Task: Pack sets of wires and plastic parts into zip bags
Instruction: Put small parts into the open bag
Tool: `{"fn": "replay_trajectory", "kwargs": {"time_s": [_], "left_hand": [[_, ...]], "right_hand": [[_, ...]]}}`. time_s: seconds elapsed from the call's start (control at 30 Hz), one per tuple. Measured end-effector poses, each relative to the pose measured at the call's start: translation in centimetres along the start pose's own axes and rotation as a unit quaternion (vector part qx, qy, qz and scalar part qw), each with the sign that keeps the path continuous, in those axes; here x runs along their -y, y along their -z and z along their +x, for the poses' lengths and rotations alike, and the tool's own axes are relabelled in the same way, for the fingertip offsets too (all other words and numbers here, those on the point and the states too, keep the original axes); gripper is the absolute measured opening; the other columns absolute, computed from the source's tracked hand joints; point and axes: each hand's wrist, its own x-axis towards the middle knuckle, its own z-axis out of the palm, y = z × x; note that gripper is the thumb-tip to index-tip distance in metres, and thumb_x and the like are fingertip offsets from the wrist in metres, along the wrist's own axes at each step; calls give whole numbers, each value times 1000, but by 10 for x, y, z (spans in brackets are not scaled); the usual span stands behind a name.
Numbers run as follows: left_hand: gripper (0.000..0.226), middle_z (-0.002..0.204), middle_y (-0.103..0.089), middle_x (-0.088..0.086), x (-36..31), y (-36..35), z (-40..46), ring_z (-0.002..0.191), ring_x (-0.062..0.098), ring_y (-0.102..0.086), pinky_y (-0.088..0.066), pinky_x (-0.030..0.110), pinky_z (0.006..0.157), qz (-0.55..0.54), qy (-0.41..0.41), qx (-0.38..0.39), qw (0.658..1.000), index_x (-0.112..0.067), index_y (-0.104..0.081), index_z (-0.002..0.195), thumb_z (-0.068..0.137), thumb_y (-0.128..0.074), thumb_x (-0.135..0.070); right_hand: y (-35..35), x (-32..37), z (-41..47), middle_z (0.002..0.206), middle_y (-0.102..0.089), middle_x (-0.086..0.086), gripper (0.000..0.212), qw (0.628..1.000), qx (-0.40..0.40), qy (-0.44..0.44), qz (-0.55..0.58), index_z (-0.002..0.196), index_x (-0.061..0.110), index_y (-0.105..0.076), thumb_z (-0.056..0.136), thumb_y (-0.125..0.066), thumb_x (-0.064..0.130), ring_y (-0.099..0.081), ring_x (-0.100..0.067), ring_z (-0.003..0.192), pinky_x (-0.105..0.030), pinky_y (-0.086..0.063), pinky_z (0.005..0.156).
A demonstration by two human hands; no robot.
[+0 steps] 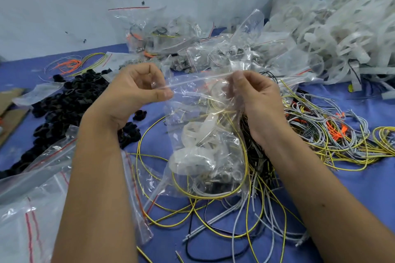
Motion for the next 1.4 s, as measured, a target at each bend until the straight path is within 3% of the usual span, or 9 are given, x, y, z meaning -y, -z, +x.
{"fn": "replay_trajectory", "kwargs": {"time_s": [0.17,0.27,0.4,0.5,0.67,0.77,0.97,1.23,1.4], "left_hand": [[42,69,-61,0,-7,-3,5,62,9,-56,-49,24,66,86,17,-51,995,-15,-66,103,73,-86,6],[42,87,-65,0,-16,-15,10,77,6,-58,-49,30,76,172,6,-56,983,-14,-69,106,73,-89,1],[24,92,-70,-8,-36,-50,21,89,1,-63,-52,29,87,180,-79,-51,979,-16,-72,95,78,-89,-15],[14,87,-74,2,-39,-75,29,88,15,-70,-56,41,86,218,-110,-28,969,-11,-76,85,80,-87,-15],[10,79,-73,2,-32,-85,33,81,16,-70,-57,29,77,217,-110,-24,970,-9,-77,81,81,-86,-11],[9,79,-73,6,-31,-83,32,80,19,-70,-58,37,80,217,-106,-19,970,-7,-76,81,81,-85,-9],[8,79,-73,10,-28,-81,30,79,24,-70,-58,43,80,198,-88,-19,976,-8,-76,79,83,-82,-8],[13,84,-75,2,-29,-81,29,86,14,-72,-60,28,83,188,-102,-9,977,-16,-74,82,83,-81,-5],[9,82,-74,4,-30,-83,30,80,10,-69,-51,11,72,203,-101,-2,974,-11,-75,83,84,-80,-4]], "right_hand": [[2,-4,1,67,-71,0,6,999,-13,37,18,90,14,-73,95,-72,12,-64,-12,60,-23,-53,55],[-1,-5,0,67,-71,0,12,997,0,75,-16,89,20,-73,94,-73,10,-65,-17,62,-24,-53,55],[-3,-4,-3,67,-70,-6,20,991,10,114,-62,85,25,-69,91,-75,7,-67,-21,59,-29,-54,53],[-3,-5,-4,70,-71,-15,11,987,22,132,-86,91,16,-67,93,-72,6,-66,-21,55,-32,-54,51],[-1,-6,-5,72,-72,-9,8,983,19,149,-106,91,17,-69,98,-69,13,-66,-17,60,-27,-54,56],[1,-8,-3,77,-71,-4,6,973,-12,171,-157,89,15,-72,94,-74,15,-66,-15,66,-32,-55,56],[3,-5,-3,80,-75,0,2,972,-10,177,-155,88,12,-76,89,-78,11,-67,-8,71,-18,-51,57],[7,-7,-1,88,-77,-3,7,970,-12,172,-171,89,9,-78,89,-79,16,-72,-25,80,-31,-55,62],[8,-6,0,83,-75,-3,7,971,8,158,-178,88,9,-76,91,-77,14,-63,-13,70,-32,-50,64]]}}
